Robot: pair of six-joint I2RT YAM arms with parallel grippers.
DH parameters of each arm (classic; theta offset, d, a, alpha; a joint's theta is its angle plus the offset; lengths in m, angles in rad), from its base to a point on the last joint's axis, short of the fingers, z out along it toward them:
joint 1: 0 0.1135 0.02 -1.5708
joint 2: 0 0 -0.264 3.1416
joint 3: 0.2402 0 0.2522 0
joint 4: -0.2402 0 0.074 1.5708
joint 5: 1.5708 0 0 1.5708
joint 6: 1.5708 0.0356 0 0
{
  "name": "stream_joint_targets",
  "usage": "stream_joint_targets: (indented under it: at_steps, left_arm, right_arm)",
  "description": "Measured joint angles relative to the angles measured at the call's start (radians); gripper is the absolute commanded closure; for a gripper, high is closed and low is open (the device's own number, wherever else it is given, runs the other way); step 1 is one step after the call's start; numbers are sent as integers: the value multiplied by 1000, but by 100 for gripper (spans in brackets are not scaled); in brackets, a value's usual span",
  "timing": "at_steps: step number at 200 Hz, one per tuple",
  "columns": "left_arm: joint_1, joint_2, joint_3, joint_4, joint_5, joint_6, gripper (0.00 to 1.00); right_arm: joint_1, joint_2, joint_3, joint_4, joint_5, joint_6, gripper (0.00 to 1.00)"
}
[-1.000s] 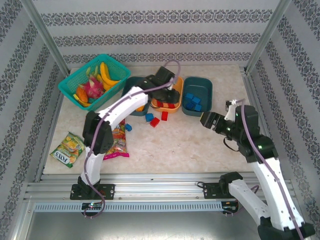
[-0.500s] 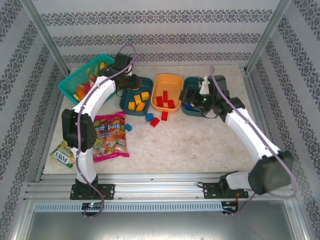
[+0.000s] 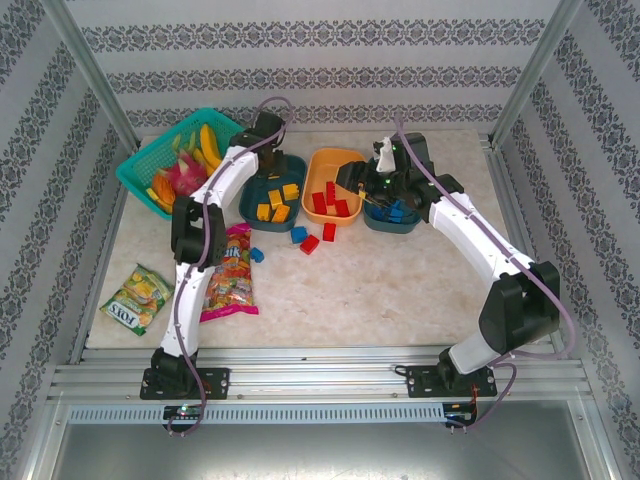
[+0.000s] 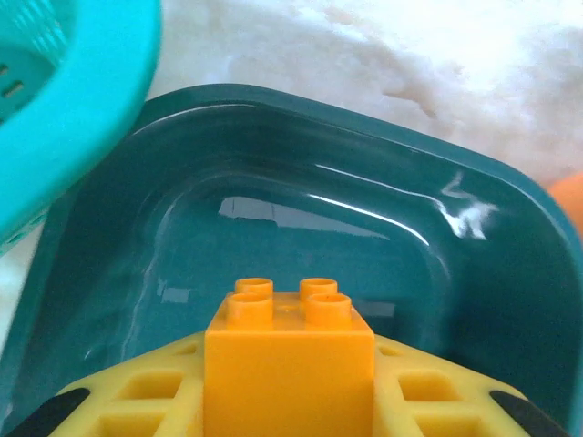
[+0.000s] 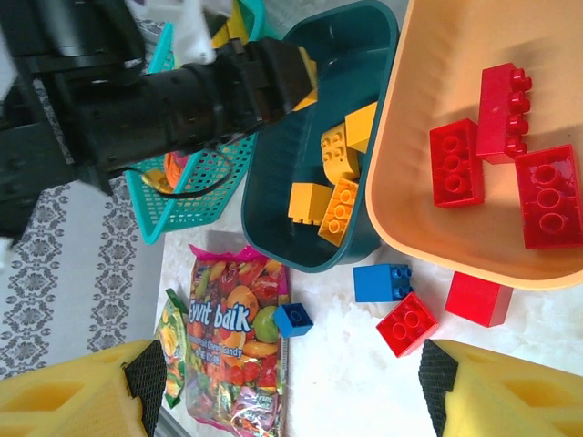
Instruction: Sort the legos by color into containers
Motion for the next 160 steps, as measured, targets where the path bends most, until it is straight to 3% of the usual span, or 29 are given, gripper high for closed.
stream_joint_targets:
  at_steps: [37, 89, 115, 160]
  left_arm:
    - [0, 68, 50, -4, -2, -7, 63]
    - [0, 79, 56, -33, 17, -29, 39]
    - [0, 74, 57, -42, 30, -36, 34]
    - [-6, -91, 10, -61, 58, -44, 29]
  right_arm:
    - [0, 0, -5, -1, -7, 8, 24]
    - [0, 0, -17, -37, 13, 5, 25]
    - [8, 0, -17, -87, 63, -6, 28]
    - [100, 0, -34, -153, 199, -21, 30]
